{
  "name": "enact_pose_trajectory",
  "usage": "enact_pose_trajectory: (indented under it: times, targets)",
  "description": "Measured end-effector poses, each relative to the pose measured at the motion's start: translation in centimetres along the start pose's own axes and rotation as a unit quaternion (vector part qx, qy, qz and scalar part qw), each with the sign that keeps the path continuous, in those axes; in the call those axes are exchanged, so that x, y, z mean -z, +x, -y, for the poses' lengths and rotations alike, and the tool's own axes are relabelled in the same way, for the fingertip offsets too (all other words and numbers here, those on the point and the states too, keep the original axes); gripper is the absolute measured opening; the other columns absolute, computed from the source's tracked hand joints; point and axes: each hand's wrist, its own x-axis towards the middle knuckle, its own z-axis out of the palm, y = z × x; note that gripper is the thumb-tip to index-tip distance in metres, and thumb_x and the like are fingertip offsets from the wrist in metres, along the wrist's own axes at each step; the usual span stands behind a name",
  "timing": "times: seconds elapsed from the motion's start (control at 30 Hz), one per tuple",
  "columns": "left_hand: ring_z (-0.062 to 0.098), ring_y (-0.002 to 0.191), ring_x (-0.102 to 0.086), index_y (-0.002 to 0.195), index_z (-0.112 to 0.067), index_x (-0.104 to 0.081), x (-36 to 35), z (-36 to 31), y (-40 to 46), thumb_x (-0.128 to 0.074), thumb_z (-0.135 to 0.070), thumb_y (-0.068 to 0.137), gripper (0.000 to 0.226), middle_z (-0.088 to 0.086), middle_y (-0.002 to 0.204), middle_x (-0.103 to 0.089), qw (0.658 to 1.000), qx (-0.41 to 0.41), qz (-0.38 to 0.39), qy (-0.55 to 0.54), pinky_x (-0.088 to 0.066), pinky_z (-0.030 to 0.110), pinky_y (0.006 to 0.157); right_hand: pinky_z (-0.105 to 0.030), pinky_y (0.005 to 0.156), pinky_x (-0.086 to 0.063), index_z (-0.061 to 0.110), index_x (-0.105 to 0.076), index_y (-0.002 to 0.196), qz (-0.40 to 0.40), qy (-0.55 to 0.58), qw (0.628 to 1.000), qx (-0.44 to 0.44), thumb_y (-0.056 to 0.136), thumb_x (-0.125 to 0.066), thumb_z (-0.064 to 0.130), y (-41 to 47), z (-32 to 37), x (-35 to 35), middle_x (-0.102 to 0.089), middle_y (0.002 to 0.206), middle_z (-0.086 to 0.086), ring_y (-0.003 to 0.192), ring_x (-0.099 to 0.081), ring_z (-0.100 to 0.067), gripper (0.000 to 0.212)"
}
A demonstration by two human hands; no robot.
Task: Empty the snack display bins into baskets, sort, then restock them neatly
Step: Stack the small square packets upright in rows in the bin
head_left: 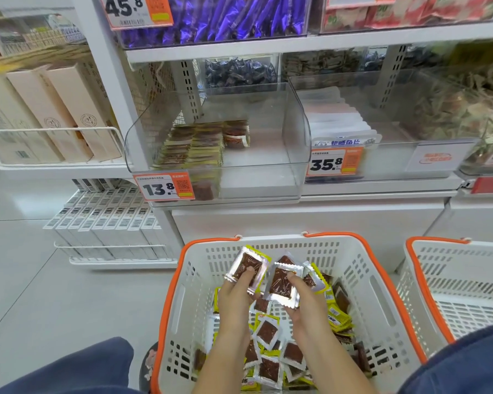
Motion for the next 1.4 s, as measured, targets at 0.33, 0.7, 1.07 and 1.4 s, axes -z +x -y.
enact_pose_trajectory:
  times: [0.33, 0.7, 1.07, 1.4]
  targets:
    - [0.011, 0.083, -0.068, 0.114, -0.021, -0.056, -0.8, -0.8, -1.0, -0.075, -0.004, 0.080, 0.042, 0.003, 0.099, -0.069, 0.995, -0.062, 0.027, 0.075, -0.054, 0.031, 0.075, -0.047, 0.100, -0.041, 0.012, -0.047, 0.135, -0.002, 0.008, 1.000, -0.014, 0.085, -0.071, 0.013, 0.4, -0.2, 0.0, -0.049, 0.136, -0.004, 0.133, -0.042, -0.023, 0.055]
    - [0.023, 0.090, -0.070, 0.122, -0.011, -0.058, -0.2, 0.0, 0.3, -0.085, -0.025, 0.059, 0.070, 0.011, 0.105, -0.072, 0.988, -0.008, 0.126, 0.092, -0.051, 0.024, 0.059, -0.034, 0.063, -0.054, 0.005, -0.065, 0.119, 0.057, 0.031, 0.997, -0.041, 0.089, -0.065, 0.020, 0.2, -0.6, -0.2, -0.070, 0.108, -0.015, 0.090, -0.068, -0.027, 0.034]
    - [0.015, 0.074, -0.049, 0.084, -0.010, -0.061, 0.0, -0.7, 0.1, -0.047, -0.032, 0.101, 0.031, -0.004, 0.075, -0.055, 0.987, -0.095, -0.062, 0.117, -0.040, 0.025, 0.068, -0.049, 0.105, -0.037, 0.022, -0.048, 0.129, -0.040, 0.033, 0.999, -0.009, 0.084, -0.070, 0.005, 0.6, -0.7, 0.2, -0.048, 0.142, -0.007, 0.135, -0.041, -0.025, 0.053]
    - [0.009, 0.116, -0.050, 0.110, -0.033, -0.065, -1.4, 0.1, -1.4, -0.043, -0.034, 0.102, 0.024, -0.006, 0.124, -0.044, 0.939, -0.151, 0.075, 0.301, -0.041, 0.028, 0.103, -0.030, 0.057, -0.052, -0.005, -0.063, 0.112, 0.029, 0.008, 0.999, -0.019, 0.089, -0.062, 0.002, -1.1, -1.2, -0.6, -0.069, 0.096, -0.018, 0.081, -0.066, -0.024, 0.024]
